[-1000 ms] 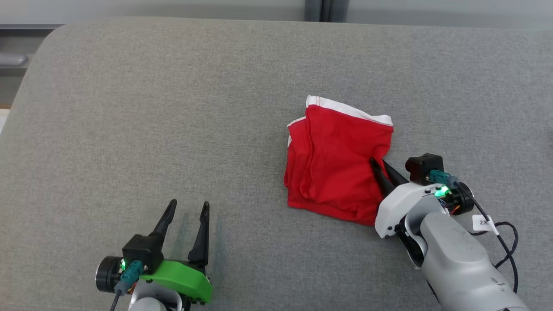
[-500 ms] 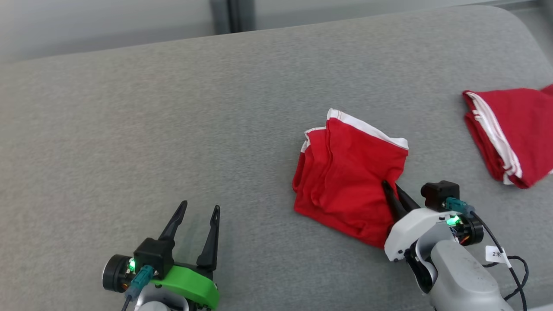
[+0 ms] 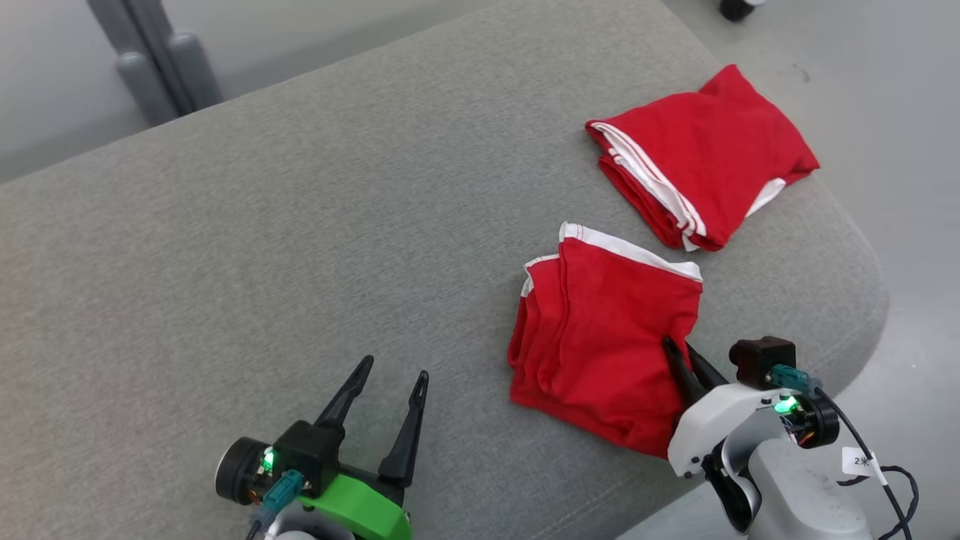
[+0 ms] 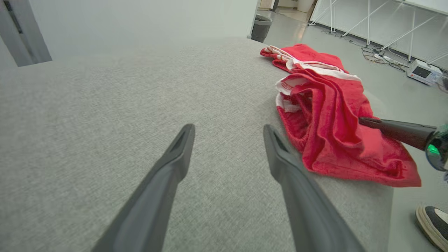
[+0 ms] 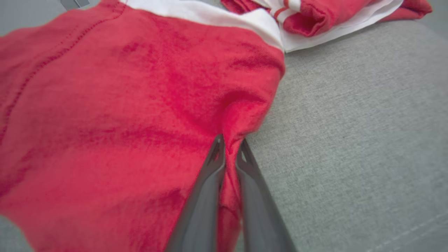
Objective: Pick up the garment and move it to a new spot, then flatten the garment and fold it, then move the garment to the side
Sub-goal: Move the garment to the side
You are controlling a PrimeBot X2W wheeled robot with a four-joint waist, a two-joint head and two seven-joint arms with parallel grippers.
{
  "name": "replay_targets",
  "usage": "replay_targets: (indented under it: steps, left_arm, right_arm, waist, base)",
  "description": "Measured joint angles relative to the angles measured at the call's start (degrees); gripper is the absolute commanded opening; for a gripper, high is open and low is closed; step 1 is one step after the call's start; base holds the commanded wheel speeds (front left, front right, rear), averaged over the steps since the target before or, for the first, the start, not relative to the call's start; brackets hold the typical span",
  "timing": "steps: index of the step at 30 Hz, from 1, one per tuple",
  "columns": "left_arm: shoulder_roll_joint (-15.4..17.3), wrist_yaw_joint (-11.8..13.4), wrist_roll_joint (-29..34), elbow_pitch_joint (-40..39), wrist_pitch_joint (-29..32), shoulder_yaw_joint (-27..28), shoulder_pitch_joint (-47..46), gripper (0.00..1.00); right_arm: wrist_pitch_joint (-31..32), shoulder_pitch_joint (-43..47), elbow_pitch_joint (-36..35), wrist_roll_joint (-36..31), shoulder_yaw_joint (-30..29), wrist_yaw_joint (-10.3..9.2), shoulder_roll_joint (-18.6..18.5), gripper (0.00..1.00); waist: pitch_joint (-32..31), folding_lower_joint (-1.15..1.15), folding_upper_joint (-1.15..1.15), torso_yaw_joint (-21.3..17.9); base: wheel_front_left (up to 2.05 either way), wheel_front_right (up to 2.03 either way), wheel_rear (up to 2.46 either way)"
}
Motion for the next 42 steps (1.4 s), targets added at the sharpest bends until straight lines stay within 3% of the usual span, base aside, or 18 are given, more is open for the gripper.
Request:
replay_targets:
  steps: [6,13,18,24,25,26,27,30,35,38,42]
  left_arm:
    - [1.48,0.0,-0.79,-0.22,0.0,-2.7,-0.09,1.0]
    - [3.72,0.0,-1.74,-1.79,0.0,-3.28,-1.04,1.0]
    - [6.05,0.0,-2.27,-3.3,0.0,-4.61,-3.39,1.0]
    - [7.39,0.0,-3.11,-4.38,0.0,-5.83,-6.5,1.0]
    - [7.56,0.0,-3.2,-4.43,0.0,-5.99,-6.8,1.0]
    - [7.66,0.0,-3.35,-4.49,0.0,-6.01,-7.04,1.0]
    - [7.7,0.0,-3.41,-4.49,0.0,-5.84,-7.19,1.0]
    - [7.84,0.0,-3.61,-4.48,0.0,-5.19,-7.26,1.0]
    - [7.54,0.0,-3.66,-4.28,-0.01,-3.5,-7.31,1.0]
    - [6.73,0.0,-3.26,-3.85,-0.01,-1.26,-7.31,1.0]
    - [5.23,0.0,-2.16,-2.96,-0.01,2.47,-7.27,1.0]
  right_arm:
    - [0.0,-3.76,-1.15,-4.89,1.32,0.0,-0.02,0.0]
    - [1.63,-18.21,1.88,-16.41,-0.62,0.0,-0.33,0.0]
    - [7.44,-28.24,4.39,-24.29,-5.06,0.0,-5.1,0.0]
    - [15.62,-32.28,6.71,-31.97,-12.83,0.0,-13.17,0.0]
    - [16.06,-32.28,6.39,-32.76,-15.14,0.0,-14.12,0.1]
    - [16.15,-32.26,5.59,-34.22,-17.9,0.0,-15.03,0.45]
    - [16.16,-32.17,4.55,-35.55,-20.42,0.0,-15.37,0.99]
    - [14.51,-30.86,0.44,-39.64,-27.52,0.0,-13.36,1.0]
    - [8.02,-28.54,-5.31,-45.53,-35.05,0.0,-6.08,1.0]
    - [3.18,-28.35,-6.71,-46.78,-35.59,0.0,-2.38,1.0]
    - [0.44,-28.07,-7.3,-44.29,-34.15,0.0,-0.26,1.0]
  waist:
    - [1.36,0.0,0.0,-3.13]
    - [4.39,0.0,0.0,-2.12]
    - [7.34,0.0,0.0,0.21]
    - [10.52,0.0,0.0,4.02]
    - [10.93,0.0,0.0,4.59]
    - [11.43,0.0,0.0,5.31]
    - [11.89,0.0,0.0,5.99]
    - [13.12,0.0,0.0,7.6]
    - [13.96,0.0,0.0,9.04]
    - [13.22,0.0,0.0,9.11]
    - [11.32,0.0,0.0,8.94]
  base:
    - [0.0,0.0,0.0]
    - [0.0,0.0,0.0]
    - [0.0,0.0,0.0]
    - [0.0,0.0,0.0]
    - [0.0,0.0,0.0]
    - [0.0,0.0,0.0]
    - [0.0,0.0,0.0]
    - [0.0,0.0,0.0]
    - [0.0,0.0,0.0]
    - [0.0,0.0,0.0]
    - [0.0,0.0,0.0]
